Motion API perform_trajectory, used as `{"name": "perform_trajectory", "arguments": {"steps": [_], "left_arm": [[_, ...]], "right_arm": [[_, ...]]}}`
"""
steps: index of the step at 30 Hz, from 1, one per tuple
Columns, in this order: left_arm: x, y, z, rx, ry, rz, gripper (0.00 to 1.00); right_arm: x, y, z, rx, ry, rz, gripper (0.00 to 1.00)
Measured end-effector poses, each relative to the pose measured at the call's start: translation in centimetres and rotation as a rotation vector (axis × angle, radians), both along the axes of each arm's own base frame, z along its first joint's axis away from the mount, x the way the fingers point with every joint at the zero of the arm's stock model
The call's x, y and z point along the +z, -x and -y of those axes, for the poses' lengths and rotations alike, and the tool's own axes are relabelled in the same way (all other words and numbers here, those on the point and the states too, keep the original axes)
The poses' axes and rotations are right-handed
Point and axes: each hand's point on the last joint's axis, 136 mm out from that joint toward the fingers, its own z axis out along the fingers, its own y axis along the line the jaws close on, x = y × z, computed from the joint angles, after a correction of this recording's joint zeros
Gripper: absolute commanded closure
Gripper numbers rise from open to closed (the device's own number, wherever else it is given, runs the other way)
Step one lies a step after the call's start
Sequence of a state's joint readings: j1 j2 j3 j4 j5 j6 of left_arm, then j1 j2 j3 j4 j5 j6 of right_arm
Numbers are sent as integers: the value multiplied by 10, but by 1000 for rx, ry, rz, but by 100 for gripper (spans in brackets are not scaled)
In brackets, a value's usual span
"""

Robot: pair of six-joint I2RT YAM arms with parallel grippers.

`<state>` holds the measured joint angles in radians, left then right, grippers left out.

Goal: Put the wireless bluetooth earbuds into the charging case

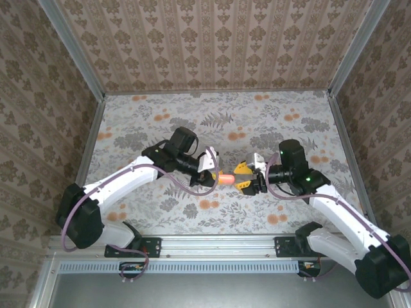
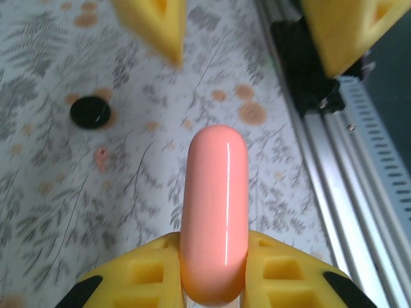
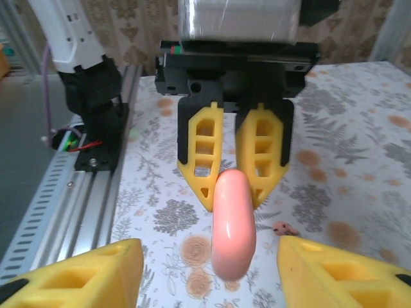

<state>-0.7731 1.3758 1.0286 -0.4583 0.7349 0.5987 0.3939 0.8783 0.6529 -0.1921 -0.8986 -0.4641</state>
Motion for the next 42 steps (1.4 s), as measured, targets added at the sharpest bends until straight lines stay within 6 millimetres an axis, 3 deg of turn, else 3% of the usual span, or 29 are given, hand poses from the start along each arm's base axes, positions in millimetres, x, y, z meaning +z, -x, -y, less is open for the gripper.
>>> {"name": "perform_trajectory", "arguments": {"steps": [6,19,28,42], "left_arm": [[-9,-7,-9,67,-114,61,86],[-11,-10,-9,90,-171,125,86],[-11,-10,-9,90,-171,126,86],[-4,-8,-8,89,-151,133,86]], "right_arm": [[0,-7,2,-71,75,28,38],[-27,-20,-30,12,184,-10,39],[-44,-27,-37,39,208,-27,50],[-47,-30,-45,82,202,-26,67]]}}
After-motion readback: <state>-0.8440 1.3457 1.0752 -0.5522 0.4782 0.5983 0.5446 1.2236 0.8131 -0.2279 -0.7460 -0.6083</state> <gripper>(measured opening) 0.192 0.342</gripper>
